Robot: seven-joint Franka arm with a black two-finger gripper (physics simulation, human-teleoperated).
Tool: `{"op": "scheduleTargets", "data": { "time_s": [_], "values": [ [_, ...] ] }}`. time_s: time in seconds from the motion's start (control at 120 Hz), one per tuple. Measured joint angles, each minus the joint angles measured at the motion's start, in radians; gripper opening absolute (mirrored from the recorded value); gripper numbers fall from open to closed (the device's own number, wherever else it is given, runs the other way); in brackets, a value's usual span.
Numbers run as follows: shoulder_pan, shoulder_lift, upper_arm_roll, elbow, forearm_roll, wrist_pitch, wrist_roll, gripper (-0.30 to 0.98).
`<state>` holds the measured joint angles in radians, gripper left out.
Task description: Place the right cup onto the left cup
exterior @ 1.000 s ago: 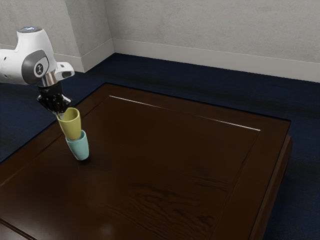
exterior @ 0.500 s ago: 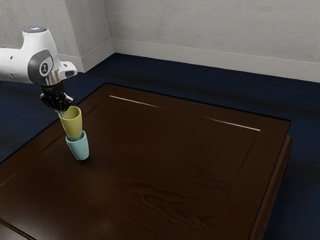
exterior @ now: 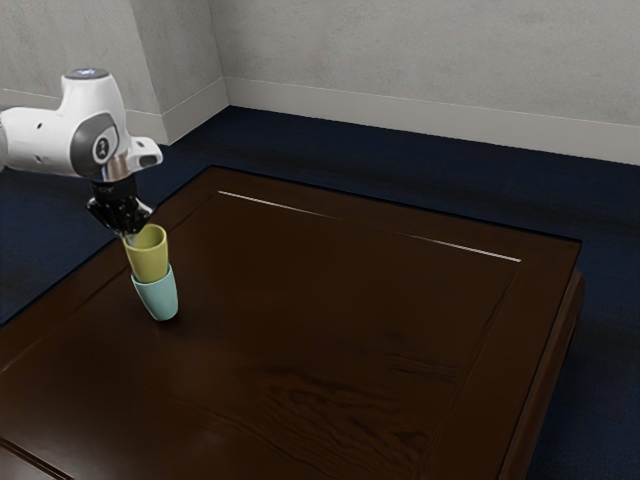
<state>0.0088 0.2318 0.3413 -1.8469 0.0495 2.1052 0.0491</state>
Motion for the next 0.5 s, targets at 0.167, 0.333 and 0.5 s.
{"op": "scheduleTargets", "data": {
  "time_s": [0.167,0.333,0.5],
  "values": [
    [0.008,0.005,-0.004,-0.005,-0.022,0.015,0.007,0.23],
    [0.007,-0.038,-0.013,-0.004,-0.032,0.011,0.014,0.48],
    [0.01,-0.11,-0.063,0.102,-0.034,-0.111,0.02,0.59]
  ]
}}
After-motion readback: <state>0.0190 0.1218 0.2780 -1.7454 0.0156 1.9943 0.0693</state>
